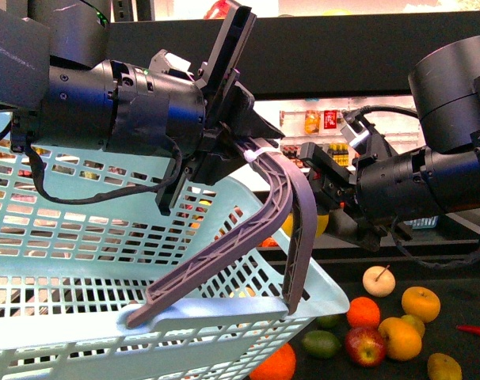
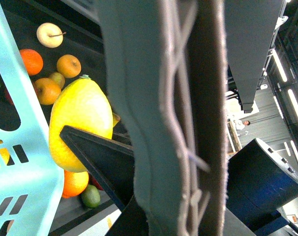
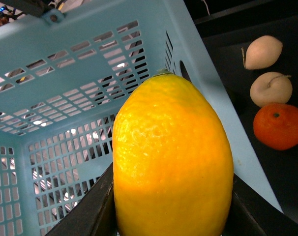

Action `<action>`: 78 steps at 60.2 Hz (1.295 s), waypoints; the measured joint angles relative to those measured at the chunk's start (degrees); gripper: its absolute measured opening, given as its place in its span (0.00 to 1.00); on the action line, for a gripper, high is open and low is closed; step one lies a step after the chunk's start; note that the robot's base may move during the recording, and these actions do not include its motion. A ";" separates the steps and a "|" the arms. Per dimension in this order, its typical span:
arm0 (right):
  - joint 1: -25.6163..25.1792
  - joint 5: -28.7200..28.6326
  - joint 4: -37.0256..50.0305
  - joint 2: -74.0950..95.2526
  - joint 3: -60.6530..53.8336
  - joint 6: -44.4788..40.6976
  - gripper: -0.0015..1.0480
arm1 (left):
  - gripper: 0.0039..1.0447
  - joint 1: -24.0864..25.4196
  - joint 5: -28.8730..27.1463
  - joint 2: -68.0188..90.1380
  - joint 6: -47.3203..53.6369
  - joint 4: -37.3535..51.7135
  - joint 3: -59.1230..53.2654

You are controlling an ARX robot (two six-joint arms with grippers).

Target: Pick lemon from shelf

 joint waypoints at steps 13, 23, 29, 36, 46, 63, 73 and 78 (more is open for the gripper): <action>2.14 0.24 2.01 1.68 -1.07 1.92 0.43 | 0.07 0.00 0.02 0.00 0.00 0.00 0.00; 3.54 1.55 2.45 3.87 -1.70 2.01 0.43 | 0.07 0.00 0.00 0.00 0.00 0.00 0.00; 3.67 1.90 3.17 3.98 -1.99 1.79 0.55 | 0.07 0.00 -0.02 0.00 0.00 0.00 0.00; 3.37 2.16 3.74 3.98 -1.97 1.79 0.75 | 0.07 0.00 -0.02 0.00 0.00 0.00 0.00; 1.73 1.88 4.79 3.63 -1.92 1.79 0.94 | 0.07 0.00 0.02 0.02 -0.02 -0.04 0.00; -6.27 3.91 8.37 0.90 -0.57 -0.57 0.93 | 0.07 0.00 -0.15 0.02 -0.09 -0.09 0.00; -11.91 8.24 7.87 1.70 0.68 -6.25 0.93 | 0.07 0.00 -0.13 0.02 -0.02 -0.09 0.00; -13.97 10.93 7.52 4.26 0.70 -10.67 0.93 | 0.07 0.00 -0.11 0.02 -0.07 -0.09 0.00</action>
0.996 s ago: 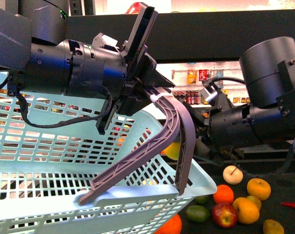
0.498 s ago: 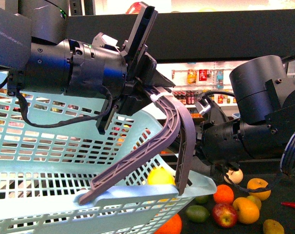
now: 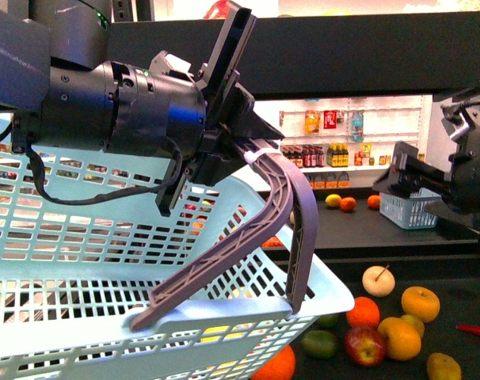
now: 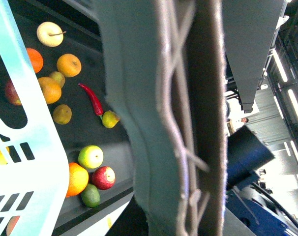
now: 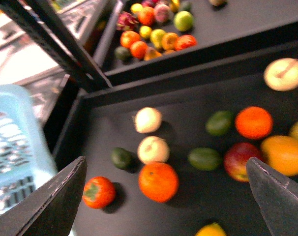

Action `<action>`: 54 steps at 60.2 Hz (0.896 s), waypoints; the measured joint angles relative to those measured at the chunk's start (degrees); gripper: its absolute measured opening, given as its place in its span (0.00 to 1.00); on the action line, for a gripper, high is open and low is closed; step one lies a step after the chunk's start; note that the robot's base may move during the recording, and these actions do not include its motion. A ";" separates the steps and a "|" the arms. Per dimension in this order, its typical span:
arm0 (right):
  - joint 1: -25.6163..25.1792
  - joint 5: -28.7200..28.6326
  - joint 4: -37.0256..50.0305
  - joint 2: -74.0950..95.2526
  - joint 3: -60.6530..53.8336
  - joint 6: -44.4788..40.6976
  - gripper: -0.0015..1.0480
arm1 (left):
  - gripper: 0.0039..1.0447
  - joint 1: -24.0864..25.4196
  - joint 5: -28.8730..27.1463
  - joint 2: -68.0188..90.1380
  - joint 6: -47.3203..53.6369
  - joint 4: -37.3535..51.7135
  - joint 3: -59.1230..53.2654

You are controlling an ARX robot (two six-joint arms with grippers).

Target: Pick lemon from shelf

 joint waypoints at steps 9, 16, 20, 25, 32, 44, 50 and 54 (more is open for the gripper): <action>-1.95 5.20 -0.22 7.43 -0.35 -5.66 0.93 | 0.07 0.00 0.17 0.00 0.00 0.00 0.00; -2.38 7.74 -0.33 14.03 -1.49 -7.93 0.93 | 0.07 0.02 -0.13 0.00 0.04 0.00 0.00; -2.10 8.79 -0.33 16.74 -1.62 -8.46 0.93 | 0.07 0.00 -0.11 0.00 0.09 0.00 0.00; -1.07 10.10 -0.33 20.39 -1.60 -8.61 0.93 | 0.07 0.00 0.02 0.00 0.02 0.00 0.00; 1.95 11.41 0.00 25.22 -0.94 -7.96 0.93 | 0.07 0.00 0.02 0.00 0.04 0.00 0.00; 6.51 13.84 -1.57 31.63 2.82 -5.66 0.93 | 0.07 0.00 0.02 0.00 0.00 0.00 0.00; 8.20 16.13 -3.06 34.75 5.88 -5.20 0.93 | 0.07 0.00 -0.04 0.00 0.04 0.00 0.00; 8.87 17.27 -3.89 36.74 8.07 -5.01 0.93 | 0.07 0.00 -0.02 0.00 0.04 0.00 0.00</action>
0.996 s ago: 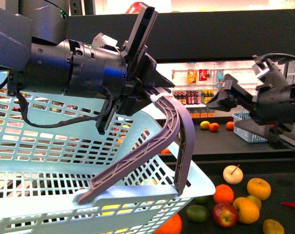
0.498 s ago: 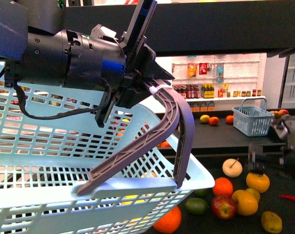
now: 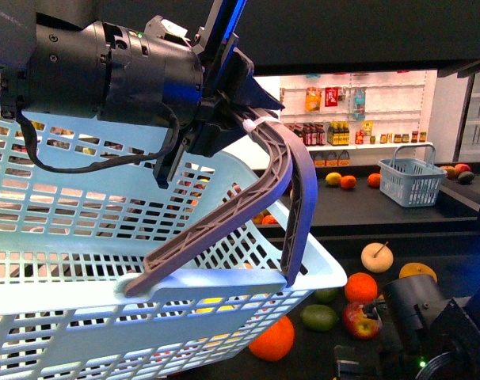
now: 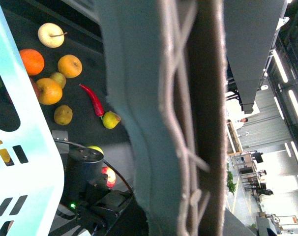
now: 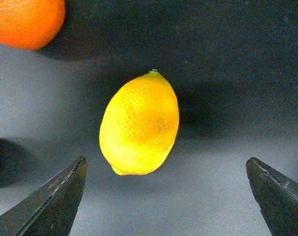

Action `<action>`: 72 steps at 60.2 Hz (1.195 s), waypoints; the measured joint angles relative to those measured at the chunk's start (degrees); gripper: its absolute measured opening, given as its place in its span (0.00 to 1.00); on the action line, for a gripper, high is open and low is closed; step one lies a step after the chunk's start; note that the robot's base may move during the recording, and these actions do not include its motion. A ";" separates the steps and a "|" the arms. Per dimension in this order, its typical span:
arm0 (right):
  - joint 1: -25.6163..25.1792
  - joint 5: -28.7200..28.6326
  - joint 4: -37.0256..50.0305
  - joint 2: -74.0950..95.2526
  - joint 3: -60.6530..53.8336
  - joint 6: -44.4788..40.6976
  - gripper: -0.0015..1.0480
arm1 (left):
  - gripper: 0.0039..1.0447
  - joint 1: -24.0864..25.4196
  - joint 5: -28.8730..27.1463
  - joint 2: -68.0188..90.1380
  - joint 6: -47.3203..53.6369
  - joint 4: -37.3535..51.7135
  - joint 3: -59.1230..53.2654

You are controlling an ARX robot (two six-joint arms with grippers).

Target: Pick lemon from shelf

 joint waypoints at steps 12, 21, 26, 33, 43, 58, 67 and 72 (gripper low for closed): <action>1.33 2.16 -2.67 4.52 5.95 0.09 0.93 | 0.07 0.00 0.04 0.00 0.00 0.00 0.00; 2.25 3.06 -4.59 7.28 9.81 0.09 0.93 | 0.07 0.00 0.15 0.00 -0.02 0.00 0.00; 2.78 3.26 -5.73 8.70 11.78 0.13 0.93 | 0.07 0.00 0.09 0.00 0.00 0.00 0.00; 3.41 3.45 -6.93 10.36 13.97 0.26 0.93 | 0.07 0.00 0.00 0.02 -0.02 0.00 0.00; 3.69 4.50 -8.31 12.13 16.79 0.35 0.93 | 0.07 0.00 0.04 0.00 0.00 0.00 0.00; 3.67 5.03 -11.21 15.02 20.72 -0.07 0.93 | 0.07 0.00 0.04 0.00 0.00 0.00 0.00; 3.67 5.03 -12.24 16.24 22.62 -0.17 0.91 | 0.07 0.00 0.04 0.00 -0.02 0.00 0.00; 3.65 5.05 -12.33 16.61 23.47 -0.50 0.81 | 0.07 0.00 0.04 0.00 -0.02 0.00 0.00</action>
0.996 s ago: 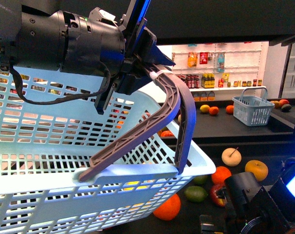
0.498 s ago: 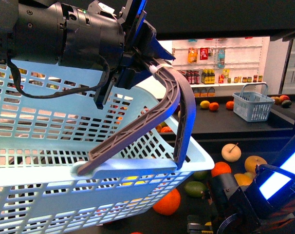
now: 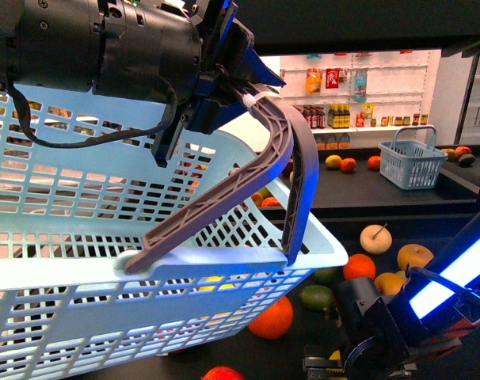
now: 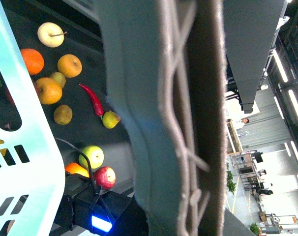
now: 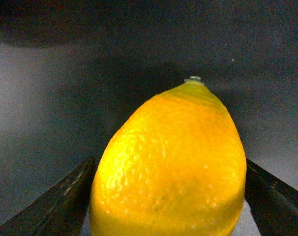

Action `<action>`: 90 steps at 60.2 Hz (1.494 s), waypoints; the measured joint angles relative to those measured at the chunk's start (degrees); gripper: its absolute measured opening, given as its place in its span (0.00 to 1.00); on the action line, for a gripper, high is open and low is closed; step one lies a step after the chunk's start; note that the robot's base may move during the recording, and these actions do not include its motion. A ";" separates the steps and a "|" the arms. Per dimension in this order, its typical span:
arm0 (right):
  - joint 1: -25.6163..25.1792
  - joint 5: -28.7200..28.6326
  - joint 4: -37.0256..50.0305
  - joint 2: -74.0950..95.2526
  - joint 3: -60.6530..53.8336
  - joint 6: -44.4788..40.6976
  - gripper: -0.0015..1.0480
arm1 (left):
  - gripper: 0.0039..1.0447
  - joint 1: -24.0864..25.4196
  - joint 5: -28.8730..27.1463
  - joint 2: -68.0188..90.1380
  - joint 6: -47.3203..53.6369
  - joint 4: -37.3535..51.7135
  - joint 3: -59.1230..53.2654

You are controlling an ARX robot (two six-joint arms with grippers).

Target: Pick lemon from shelf

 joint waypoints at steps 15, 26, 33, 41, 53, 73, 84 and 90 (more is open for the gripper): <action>-0.39 -0.07 -0.90 0.00 0.92 -0.33 0.68 | 0.07 0.00 0.02 0.00 0.00 0.00 0.00; -1.40 -0.42 -1.03 -1.31 -1.31 -0.28 0.68 | 0.07 0.00 -0.02 0.00 0.02 0.00 0.00; -2.71 0.17 -0.17 -4.13 -4.74 -0.76 0.68 | 0.07 0.00 0.00 0.00 0.00 0.00 0.00; -5.11 -0.07 1.97 -9.38 -9.42 -1.60 0.68 | 0.07 0.00 0.00 0.00 0.02 0.00 0.00; -9.35 -0.94 6.75 -22.51 -17.94 -4.26 0.68 | 0.07 0.00 0.00 0.02 0.00 0.00 0.00; -9.92 -14.21 9.81 -50.21 -30.34 -1.36 0.68 | 0.07 0.00 0.00 0.00 0.00 0.00 0.00; -7.02 -20.96 9.57 -60.33 -32.17 3.69 0.68 | 0.07 0.00 -0.02 0.00 0.00 0.00 0.00; -4.79 -23.52 9.60 -63.39 -33.51 6.86 0.68 | 0.07 0.00 -0.02 0.00 0.00 0.00 0.00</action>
